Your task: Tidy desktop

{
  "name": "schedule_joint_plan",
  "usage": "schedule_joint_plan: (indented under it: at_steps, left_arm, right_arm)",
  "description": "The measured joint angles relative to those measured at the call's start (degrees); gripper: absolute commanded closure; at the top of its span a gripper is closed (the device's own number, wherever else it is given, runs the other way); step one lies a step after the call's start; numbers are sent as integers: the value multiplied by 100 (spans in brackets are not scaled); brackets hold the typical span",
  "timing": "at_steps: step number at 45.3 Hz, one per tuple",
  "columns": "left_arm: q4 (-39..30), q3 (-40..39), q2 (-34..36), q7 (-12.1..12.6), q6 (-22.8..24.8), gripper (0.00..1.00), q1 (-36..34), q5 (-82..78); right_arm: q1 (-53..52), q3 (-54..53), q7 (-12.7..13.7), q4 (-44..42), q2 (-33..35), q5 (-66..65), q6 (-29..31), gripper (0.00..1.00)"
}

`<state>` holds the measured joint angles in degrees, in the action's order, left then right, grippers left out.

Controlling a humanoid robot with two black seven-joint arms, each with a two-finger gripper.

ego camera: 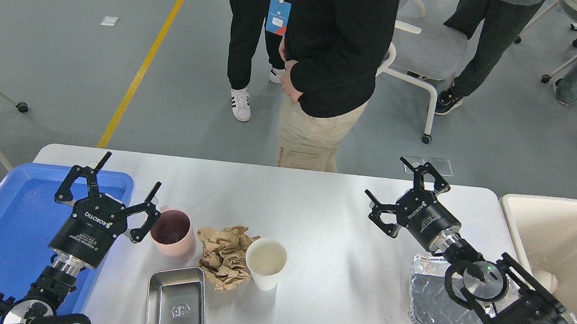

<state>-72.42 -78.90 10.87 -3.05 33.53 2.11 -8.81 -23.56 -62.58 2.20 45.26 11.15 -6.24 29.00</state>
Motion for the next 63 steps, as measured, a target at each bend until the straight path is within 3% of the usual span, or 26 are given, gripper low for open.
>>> schedule_joint_plan:
  at_steps: [39,51,63]
  left_arm:
    - [-3,9,288,7,-598,3,-35,20]
    - [-8,2,323,307,-746,3,-33,13]
    - [-9,-11,295,335,-749,3,-34,18]
  right_arm:
    - [0,71,0,-9,-3,0,8,0]
    - [-16,71,0,-14,-14,0,9,0]
    - [-11,71,0,-15,-16,0,8,0]
